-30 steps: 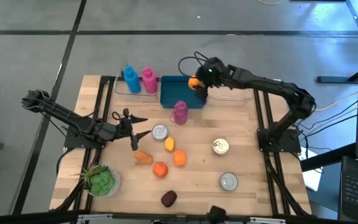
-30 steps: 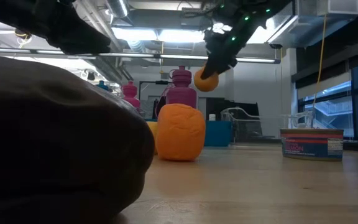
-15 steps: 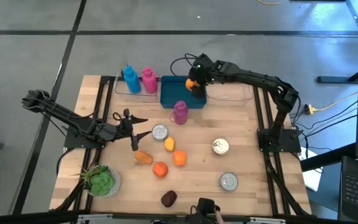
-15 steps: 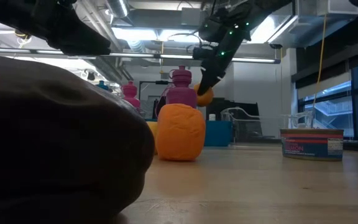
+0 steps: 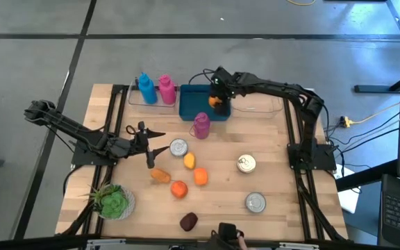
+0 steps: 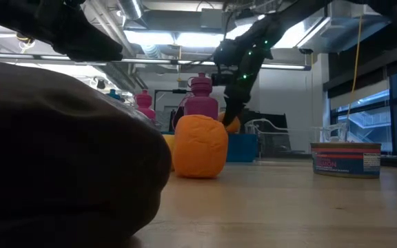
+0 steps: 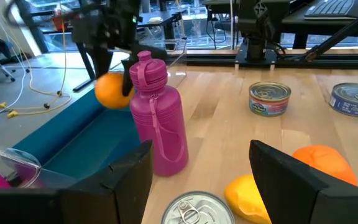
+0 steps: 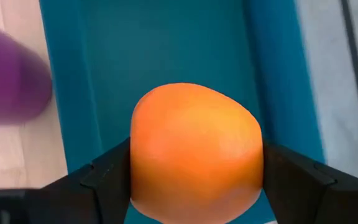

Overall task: Pick & Place Food Item
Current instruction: Put the left orange into the blue bin

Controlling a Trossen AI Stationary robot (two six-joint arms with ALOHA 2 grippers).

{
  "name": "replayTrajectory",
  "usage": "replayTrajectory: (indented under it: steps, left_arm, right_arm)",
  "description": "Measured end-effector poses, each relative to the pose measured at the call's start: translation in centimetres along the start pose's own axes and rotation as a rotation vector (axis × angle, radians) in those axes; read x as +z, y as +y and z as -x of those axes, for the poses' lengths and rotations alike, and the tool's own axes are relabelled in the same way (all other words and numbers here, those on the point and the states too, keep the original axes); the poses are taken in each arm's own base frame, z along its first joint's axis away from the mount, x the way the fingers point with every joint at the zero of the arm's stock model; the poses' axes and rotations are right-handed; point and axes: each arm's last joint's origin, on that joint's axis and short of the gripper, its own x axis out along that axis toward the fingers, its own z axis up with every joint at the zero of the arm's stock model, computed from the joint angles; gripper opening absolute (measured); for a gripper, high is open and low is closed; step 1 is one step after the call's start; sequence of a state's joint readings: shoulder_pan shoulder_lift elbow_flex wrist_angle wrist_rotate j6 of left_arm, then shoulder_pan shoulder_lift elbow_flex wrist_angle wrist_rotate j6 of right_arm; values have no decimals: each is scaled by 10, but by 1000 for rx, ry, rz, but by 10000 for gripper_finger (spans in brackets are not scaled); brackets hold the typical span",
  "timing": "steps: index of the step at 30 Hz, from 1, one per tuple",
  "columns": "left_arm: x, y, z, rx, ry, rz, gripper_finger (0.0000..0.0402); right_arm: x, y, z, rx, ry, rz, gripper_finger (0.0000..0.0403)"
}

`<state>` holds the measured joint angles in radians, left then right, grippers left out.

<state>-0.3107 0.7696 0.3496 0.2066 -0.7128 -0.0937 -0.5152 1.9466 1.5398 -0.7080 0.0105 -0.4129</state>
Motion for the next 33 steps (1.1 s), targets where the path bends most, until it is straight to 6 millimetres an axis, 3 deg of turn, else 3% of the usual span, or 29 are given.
replayTrajectory:
  steps: [8,21,33]
  left_arm:
    - [0,0,0,0,0,0,253]
    - [0,0,0,0,1,0,253]
    - [-1,-1,-1,0,8,8,253]
  right_arm:
    - [-7,7,-14,47,96,21,288]
    - [-1,24,-14,67,89,74,288]
    - [-3,25,-14,74,116,76,288]
